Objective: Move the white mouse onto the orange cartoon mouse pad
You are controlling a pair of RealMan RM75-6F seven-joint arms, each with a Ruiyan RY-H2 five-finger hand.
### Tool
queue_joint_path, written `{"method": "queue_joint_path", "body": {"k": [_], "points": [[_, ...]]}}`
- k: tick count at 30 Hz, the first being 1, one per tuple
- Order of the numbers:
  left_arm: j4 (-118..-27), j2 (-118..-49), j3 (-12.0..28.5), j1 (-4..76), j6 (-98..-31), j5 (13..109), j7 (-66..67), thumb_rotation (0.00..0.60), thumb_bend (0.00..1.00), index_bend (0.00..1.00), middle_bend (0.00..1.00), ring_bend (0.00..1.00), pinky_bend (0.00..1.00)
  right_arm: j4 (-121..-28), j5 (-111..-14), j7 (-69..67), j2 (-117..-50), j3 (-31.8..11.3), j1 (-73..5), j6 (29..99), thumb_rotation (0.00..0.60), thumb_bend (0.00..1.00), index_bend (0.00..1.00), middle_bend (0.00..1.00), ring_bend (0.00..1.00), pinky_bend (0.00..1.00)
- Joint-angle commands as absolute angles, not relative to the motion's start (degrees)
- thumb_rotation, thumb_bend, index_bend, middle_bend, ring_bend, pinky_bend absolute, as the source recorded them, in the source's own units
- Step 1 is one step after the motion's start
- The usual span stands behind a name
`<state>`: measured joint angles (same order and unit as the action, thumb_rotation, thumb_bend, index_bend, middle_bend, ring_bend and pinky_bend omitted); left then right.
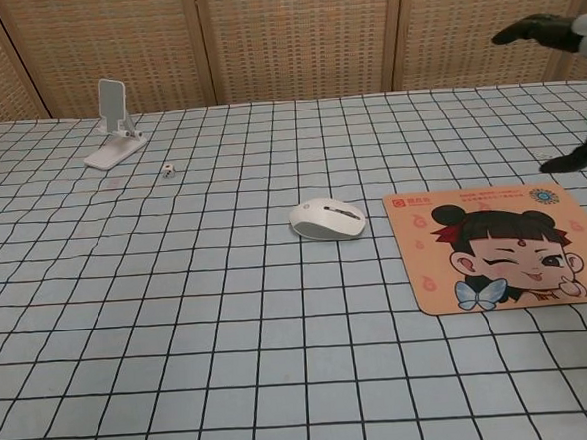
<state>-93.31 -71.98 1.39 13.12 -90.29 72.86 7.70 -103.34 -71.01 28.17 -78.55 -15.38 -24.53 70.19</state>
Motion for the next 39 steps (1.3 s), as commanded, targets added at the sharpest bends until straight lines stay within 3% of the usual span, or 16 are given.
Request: {"method": "queue_joint_path", "body": {"k": [1, 13, 22, 31, 39], "points": [[-93.0, -71.8, 2.0, 12.8, -89.7, 72.9, 7.1, 0.600, 0.13, 0.09, 0.00, 0.00, 0.00, -102.8, -60.5, 38.5, -88.5, -20.3, -33.8, 66.6, 0.600, 0.10, 0.04, 0.00, 0.00, 0.00], [-92.2, -71.5, 3.9, 11.9, -86.7, 72.9, 5.3, 0.600, 0.13, 0.09, 0.00, 0.00, 0.00, -87.5, -47.0, 41.5, -102.1, -23.0, -44.2, 63.6, 0.600, 0.22, 0.14, 0.00, 0.00, 0.00], [-91.5, -71.9, 4.9, 11.7, -84.7, 72.7, 5.5, 0.600, 0.13, 0.09, 0.00, 0.00, 0.00, -79.2, -43.1, 38.2, -107.6, -22.7, -47.5, 61.0, 0.600, 0.22, 0.14, 0.00, 0.00, 0.00], [-91.2, -72.2, 5.5, 11.6, -83.4, 72.6, 5.6, 0.600, 0.13, 0.09, 0.00, 0.00, 0.00, -73.1, -42.5, 35.4, -110.8, -23.0, -49.7, 59.4, 0.600, 0.22, 0.26, 0.00, 0.00, 0.00], [-91.3, -72.3, 5.8, 11.4, -82.4, 73.0, 6.0, 0.600, 0.13, 0.09, 0.00, 0.00, 0.00, -68.8, -41.1, 33.1, -113.6, -23.7, -51.4, 57.4, 0.600, 0.22, 0.25, 0.00, 0.00, 0.00]]}}
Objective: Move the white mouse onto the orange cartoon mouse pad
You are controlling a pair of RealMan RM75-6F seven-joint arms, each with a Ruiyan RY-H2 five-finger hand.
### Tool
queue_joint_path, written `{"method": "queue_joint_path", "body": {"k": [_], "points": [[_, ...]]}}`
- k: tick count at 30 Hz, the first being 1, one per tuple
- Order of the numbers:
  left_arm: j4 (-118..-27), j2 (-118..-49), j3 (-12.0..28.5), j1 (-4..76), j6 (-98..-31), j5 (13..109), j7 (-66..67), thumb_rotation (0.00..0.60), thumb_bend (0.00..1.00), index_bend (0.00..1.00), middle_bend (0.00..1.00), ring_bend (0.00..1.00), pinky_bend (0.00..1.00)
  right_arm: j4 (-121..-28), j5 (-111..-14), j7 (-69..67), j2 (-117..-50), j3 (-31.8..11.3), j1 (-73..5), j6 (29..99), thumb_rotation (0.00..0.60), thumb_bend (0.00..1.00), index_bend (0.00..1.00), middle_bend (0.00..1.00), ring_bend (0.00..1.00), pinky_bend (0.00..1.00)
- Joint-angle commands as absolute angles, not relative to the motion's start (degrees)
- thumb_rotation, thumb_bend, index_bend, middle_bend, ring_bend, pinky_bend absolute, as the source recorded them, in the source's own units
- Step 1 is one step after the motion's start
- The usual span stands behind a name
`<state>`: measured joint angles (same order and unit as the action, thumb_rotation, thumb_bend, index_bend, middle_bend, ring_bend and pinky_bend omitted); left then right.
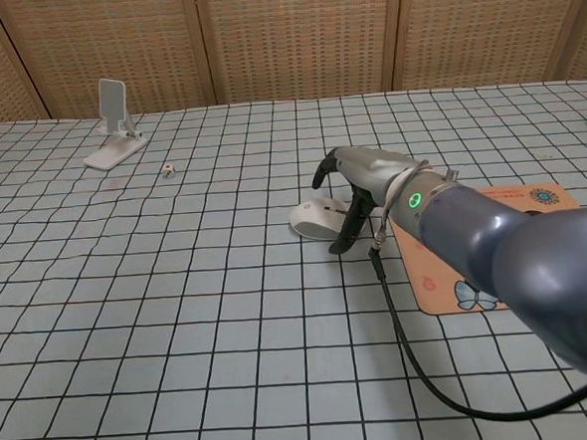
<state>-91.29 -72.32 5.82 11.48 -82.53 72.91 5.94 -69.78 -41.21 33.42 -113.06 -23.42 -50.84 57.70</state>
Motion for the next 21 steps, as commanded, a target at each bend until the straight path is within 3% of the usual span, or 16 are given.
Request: {"method": "queue_joint_path", "body": {"k": [1, 12, 21], "points": [[-91.4, -72.3, 5.9, 11.4, -82.4, 73.0, 6.0, 0.600, 0.13, 0.09, 0.00, 0.00, 0.00, -68.3, -41.1, 33.0, -113.9, -23.8, -51.7, 57.3, 0.600, 0.22, 0.25, 0.00, 0.00, 0.00], [-91.6, -72.2, 5.9, 11.2, -81.8, 74.3, 5.4, 0.600, 0.13, 0.09, 0.00, 0.00, 0.00, -63.8, -38.3, 34.3, -114.9, -24.5, -53.6, 55.6, 0.600, 0.27, 0.21, 0.00, 0.00, 0.00], [-91.9, -72.3, 6.2, 11.0, -81.5, 74.7, 5.5, 0.600, 0.13, 0.09, 0.00, 0.00, 0.00, -61.2, -38.5, 32.4, -116.1, -24.3, -54.2, 54.1, 0.600, 0.42, 0.35, 0.06, 0.00, 0.00]]}}
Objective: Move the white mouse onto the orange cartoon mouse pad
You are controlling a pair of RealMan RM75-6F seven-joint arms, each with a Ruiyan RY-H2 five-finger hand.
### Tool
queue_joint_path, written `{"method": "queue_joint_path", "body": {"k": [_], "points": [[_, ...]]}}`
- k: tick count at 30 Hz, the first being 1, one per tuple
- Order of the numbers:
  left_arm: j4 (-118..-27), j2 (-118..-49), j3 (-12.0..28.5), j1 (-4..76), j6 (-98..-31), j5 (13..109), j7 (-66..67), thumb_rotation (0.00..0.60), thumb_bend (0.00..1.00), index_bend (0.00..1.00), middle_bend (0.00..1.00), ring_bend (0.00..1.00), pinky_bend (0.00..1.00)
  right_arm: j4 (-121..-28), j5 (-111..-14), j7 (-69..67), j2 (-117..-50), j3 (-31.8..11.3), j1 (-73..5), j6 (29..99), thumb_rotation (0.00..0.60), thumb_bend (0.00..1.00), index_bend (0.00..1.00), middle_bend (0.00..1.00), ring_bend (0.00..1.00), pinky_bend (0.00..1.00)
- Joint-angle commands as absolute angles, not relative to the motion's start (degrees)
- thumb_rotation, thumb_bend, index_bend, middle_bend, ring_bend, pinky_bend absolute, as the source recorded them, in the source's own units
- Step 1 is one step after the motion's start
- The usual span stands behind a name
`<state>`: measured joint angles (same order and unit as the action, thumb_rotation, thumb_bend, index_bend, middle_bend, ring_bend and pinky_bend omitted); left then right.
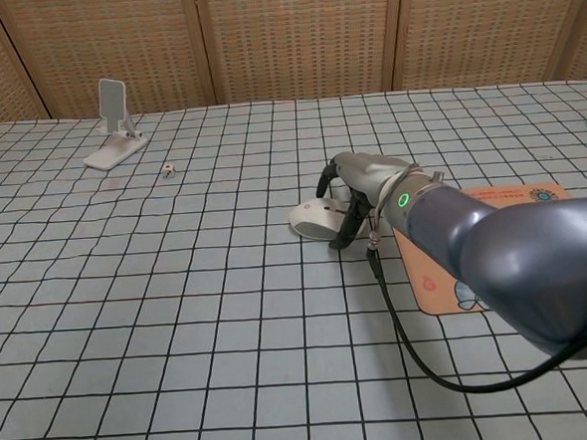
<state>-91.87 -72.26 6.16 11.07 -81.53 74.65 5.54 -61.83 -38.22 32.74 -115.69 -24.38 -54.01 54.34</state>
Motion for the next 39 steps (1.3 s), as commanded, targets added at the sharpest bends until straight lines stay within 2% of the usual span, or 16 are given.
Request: {"method": "queue_joint_path", "body": {"k": [1, 4, 8, 15, 19, 22, 28, 39], "points": [[-91.9, -72.2, 6.3, 11.0, -81.5, 74.7, 5.5, 0.600, 0.13, 0.09, 0.00, 0.00, 0.00, -60.8, -38.6, 32.3, -116.3, -24.2, -54.3, 54.1, 0.600, 0.44, 0.38, 0.08, 0.00, 0.00], [-91.9, -72.2, 6.4, 10.9, -81.4, 74.6, 5.3, 0.600, 0.13, 0.09, 0.00, 0.00, 0.00, -60.4, -38.9, 31.8, -116.5, -24.1, -54.3, 54.2, 0.600, 0.47, 0.47, 0.18, 0.00, 0.02], [-91.9, -72.1, 6.5, 10.8, -81.2, 74.5, 5.2, 0.600, 0.13, 0.09, 0.00, 0.00, 0.00, -60.7, -40.2, 30.8, -116.3, -23.4, -53.7, 54.7, 0.600, 0.48, 0.56, 0.28, 0.04, 0.10], [-91.6, -72.3, 6.7, 10.7, -81.1, 74.5, 5.2, 0.600, 0.13, 0.09, 0.00, 0.00, 0.00, -68.7, -47.1, 31.5, -110.9, -19.5, -51.4, 57.8, 0.600, 0.48, 0.58, 0.30, 0.06, 0.15], [-91.5, -72.4, 7.0, 10.5, -81.5, 74.6, 5.1, 0.600, 0.13, 0.09, 0.00, 0.00, 0.00, -72.7, -49.6, 32.4, -107.5, -18.1, -50.4, 58.9, 0.600, 0.48, 0.59, 0.31, 0.17, 0.34], [-91.5, -72.5, 7.1, 10.4, -81.7, 74.6, 5.2, 0.600, 0.13, 0.10, 0.00, 0.00, 0.00, -75.5, -52.4, 33.0, -103.8, -16.5, -49.6, 59.1, 0.600, 0.48, 0.60, 0.33, 0.22, 0.40], [-92.1, -72.6, 6.8, 10.2, -82.0, 75.3, 6.0, 0.600, 0.13, 0.10, 0.00, 0.00, 0.00, -78.8, -56.6, 30.7, -95.4, -13.6, -47.7, 56.7, 0.600, 0.48, 0.62, 0.37, 0.25, 0.43], [-92.2, -73.2, 6.8, 10.3, -81.8, 75.7, 6.8, 0.600, 0.13, 0.10, 0.00, 0.00, 0.00, -77.2, -67.4, 22.5, -84.3, -6.4, -46.6, 47.9, 0.600, 0.48, 0.65, 0.41, 0.28, 0.44]]}}
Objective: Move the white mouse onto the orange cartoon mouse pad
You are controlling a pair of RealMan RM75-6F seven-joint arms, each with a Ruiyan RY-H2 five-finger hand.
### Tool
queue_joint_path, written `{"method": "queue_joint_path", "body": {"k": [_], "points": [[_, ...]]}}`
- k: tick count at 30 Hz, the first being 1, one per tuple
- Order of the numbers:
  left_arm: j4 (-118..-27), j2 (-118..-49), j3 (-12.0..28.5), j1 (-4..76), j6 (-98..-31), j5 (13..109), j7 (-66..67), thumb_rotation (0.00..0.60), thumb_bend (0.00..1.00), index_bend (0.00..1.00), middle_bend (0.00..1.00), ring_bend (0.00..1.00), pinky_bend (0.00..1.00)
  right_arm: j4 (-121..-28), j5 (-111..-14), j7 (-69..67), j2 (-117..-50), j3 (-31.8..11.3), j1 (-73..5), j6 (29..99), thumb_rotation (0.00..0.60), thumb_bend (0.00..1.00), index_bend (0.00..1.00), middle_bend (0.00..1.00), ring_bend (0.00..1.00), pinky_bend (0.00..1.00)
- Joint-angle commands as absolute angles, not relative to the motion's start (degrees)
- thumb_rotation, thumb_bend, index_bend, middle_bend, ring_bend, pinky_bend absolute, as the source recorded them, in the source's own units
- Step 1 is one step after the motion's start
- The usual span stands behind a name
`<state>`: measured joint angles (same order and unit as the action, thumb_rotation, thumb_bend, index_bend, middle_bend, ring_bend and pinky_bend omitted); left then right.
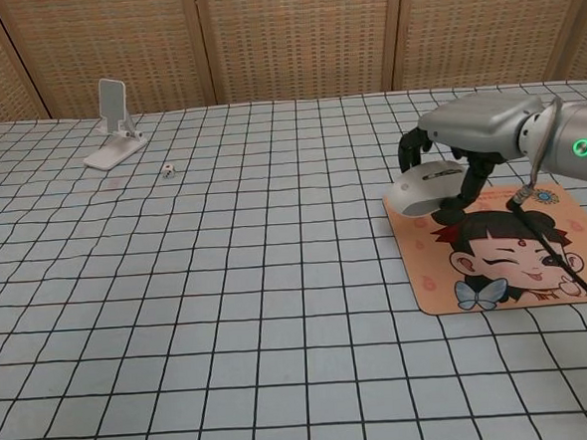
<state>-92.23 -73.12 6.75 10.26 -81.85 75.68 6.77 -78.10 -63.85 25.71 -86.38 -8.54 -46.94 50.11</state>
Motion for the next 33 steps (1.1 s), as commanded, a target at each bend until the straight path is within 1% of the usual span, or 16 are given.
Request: {"method": "queue_joint_path", "body": {"k": [1, 5, 14, 25, 33], "points": [[-92.1, -73.2, 6.8, 10.3, -81.7, 75.7, 6.7, 0.600, 0.13, 0.10, 0.00, 0.00, 0.00, -77.0, -68.5, 21.6, -83.8, -6.0, -46.6, 47.5, 0.600, 0.48, 0.65, 0.41, 0.28, 0.44], [-91.9, -73.4, 6.8, 10.4, -81.4, 75.8, 6.7, 0.600, 0.13, 0.10, 0.00, 0.00, 0.00, -75.8, -73.6, 19.1, -81.6, -4.0, -47.2, 45.8, 0.600, 0.47, 0.66, 0.42, 0.28, 0.44], [-91.7, -73.7, 6.8, 10.5, -81.1, 75.7, 7.1, 0.600, 0.13, 0.10, 0.00, 0.00, 0.00, -76.5, -78.0, 19.2, -78.9, -2.0, -48.4, 43.9, 0.600, 0.47, 0.66, 0.42, 0.28, 0.44], [-91.4, -73.8, 7.0, 10.4, -81.1, 75.7, 6.7, 0.600, 0.13, 0.10, 0.00, 0.00, 0.00, -76.6, -80.5, 19.3, -78.5, -0.6, -48.8, 42.9, 0.600, 0.47, 0.67, 0.42, 0.28, 0.44], [-91.3, -73.9, 6.9, 10.4, -80.9, 75.7, 6.7, 0.600, 0.13, 0.10, 0.00, 0.00, 0.00, -78.0, -82.1, 22.5, -76.9, 0.2, -49.6, 42.0, 0.600, 0.47, 0.68, 0.43, 0.28, 0.44]]}}
